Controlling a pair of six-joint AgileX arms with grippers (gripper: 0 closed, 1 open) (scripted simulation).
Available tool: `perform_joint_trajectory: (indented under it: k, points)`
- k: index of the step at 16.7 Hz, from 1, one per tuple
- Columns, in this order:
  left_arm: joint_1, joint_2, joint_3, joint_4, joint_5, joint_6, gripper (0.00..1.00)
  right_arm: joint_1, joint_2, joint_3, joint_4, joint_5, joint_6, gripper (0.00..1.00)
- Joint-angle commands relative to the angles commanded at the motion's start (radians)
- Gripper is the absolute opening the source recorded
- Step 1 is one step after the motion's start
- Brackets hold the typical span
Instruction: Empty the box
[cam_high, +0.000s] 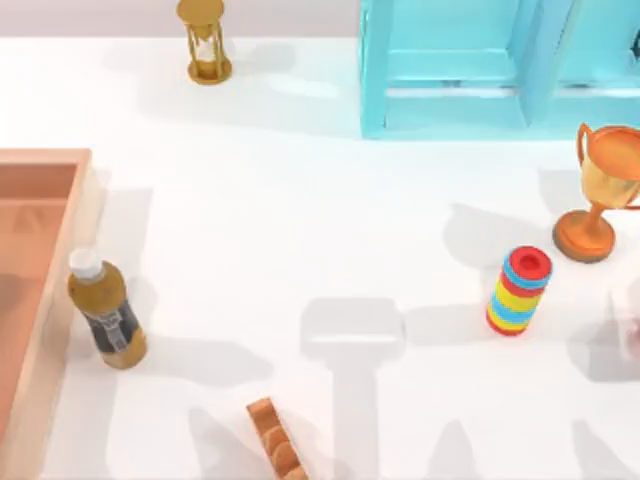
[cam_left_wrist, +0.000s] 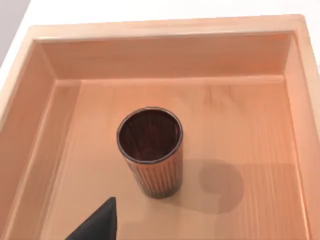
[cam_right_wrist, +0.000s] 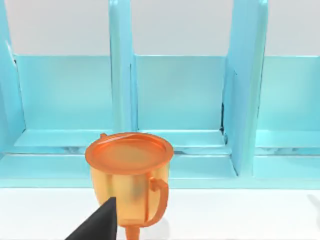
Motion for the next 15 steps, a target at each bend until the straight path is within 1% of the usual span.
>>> perform_joint_trajectory:
  k: [5,9,12,15]
  points:
    - [0.102,0.464,0.358,-0.354,-0.001,0.107,1.00,0.000,0.000,0.000,0.000,0.000,0.000,1.00]
    - [0.171,0.790,0.604,-0.597,-0.001,0.179,1.00,0.000,0.000,0.000,0.000,0.000,0.000,1.00]
    - [0.205,0.954,0.729,-0.722,0.000,0.217,1.00,0.000,0.000,0.000,0.000,0.000,0.000,1.00]
    - [0.221,1.027,0.785,-0.778,0.000,0.234,1.00,0.000,0.000,0.000,0.000,0.000,0.000,1.00]
